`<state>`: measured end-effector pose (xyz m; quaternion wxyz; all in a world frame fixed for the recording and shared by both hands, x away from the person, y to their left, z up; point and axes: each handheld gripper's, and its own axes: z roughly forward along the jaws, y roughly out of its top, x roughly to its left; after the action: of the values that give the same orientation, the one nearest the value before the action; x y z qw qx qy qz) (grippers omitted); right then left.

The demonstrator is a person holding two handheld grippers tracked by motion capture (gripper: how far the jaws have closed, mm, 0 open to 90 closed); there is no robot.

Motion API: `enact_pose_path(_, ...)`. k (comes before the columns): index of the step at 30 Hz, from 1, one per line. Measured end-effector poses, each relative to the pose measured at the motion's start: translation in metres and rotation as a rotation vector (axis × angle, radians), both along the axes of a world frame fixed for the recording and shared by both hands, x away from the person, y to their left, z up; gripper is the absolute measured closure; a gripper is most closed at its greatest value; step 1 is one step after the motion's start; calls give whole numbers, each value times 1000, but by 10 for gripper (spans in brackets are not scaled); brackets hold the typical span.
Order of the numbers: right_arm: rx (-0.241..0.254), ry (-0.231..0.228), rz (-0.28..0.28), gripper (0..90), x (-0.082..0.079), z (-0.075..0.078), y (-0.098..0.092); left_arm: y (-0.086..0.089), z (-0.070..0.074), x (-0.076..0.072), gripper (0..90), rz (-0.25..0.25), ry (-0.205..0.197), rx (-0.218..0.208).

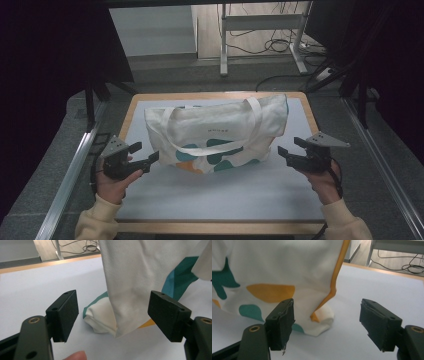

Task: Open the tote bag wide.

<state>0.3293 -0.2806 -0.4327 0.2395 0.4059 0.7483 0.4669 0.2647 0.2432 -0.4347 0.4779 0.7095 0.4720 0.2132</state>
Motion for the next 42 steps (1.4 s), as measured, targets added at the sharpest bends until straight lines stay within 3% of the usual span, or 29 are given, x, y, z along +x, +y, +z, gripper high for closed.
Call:
enact_pose_path(13, 40, -22, 12, 312, 24, 30, -1, 2, 7, 9, 247, -9, 1, -22)
enact_pose_path(28, 64, 10, 54, 341, 49, 42, 6, -10, 10, 29, 265, -53, 10, -31)
enact_pose_path(35, 76, 27, 75, 397, 55, 41, 7, -14, 11, 33, 339, -69, 10, -31)
enact_pose_path(42, 67, 39, 110, 541, 58, 39, 9, -18, 13, 32, 482, -74, -12, -15)
